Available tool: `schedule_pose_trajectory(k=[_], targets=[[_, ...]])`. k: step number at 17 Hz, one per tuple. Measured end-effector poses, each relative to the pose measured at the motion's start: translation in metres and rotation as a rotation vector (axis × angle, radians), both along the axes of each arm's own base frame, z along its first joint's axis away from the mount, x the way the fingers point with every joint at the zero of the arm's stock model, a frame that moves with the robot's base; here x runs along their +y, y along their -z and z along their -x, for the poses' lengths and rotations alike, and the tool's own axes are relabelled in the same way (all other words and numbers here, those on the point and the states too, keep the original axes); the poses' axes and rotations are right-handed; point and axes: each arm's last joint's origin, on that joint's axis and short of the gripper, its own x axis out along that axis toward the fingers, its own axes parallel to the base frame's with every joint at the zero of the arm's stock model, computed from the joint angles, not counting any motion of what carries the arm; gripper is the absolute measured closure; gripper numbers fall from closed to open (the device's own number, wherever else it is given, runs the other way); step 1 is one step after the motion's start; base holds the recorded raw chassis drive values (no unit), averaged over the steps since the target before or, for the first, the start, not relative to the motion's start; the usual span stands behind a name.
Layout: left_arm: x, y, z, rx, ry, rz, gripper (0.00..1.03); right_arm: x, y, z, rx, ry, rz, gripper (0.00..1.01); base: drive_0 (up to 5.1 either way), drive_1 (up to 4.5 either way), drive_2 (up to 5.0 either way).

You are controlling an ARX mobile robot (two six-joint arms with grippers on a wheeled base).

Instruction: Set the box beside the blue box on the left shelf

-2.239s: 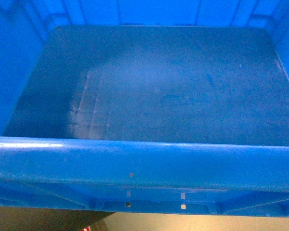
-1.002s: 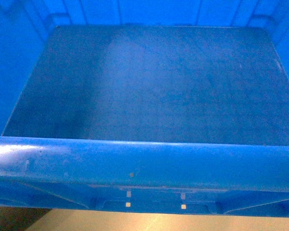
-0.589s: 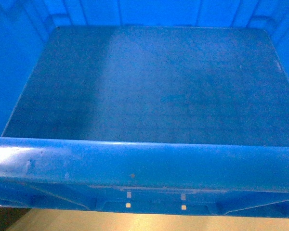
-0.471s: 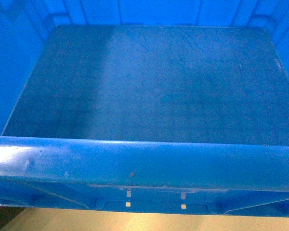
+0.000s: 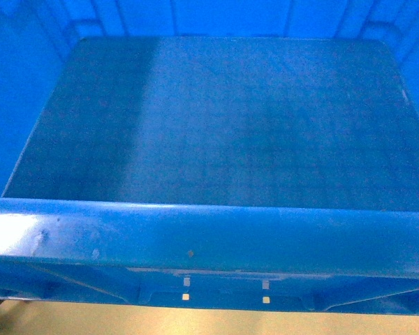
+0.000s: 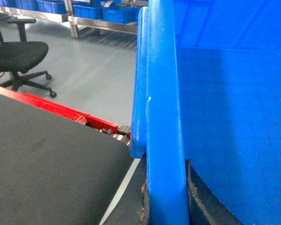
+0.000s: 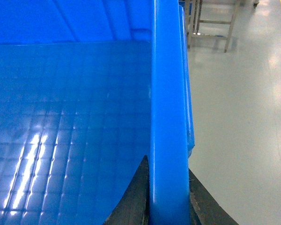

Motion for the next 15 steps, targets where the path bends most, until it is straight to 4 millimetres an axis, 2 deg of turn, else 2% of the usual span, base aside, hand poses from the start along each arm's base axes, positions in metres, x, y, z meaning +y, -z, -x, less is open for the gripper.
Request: schedule_pose_trajectory(k=[15], targets=[[0.0, 0.0, 0.0, 0.0, 0.0, 0.0, 0.94, 0.0, 0.0, 0.0, 0.0, 0.0, 0.0, 0.93, -1.5, -1.55, -1.5]])
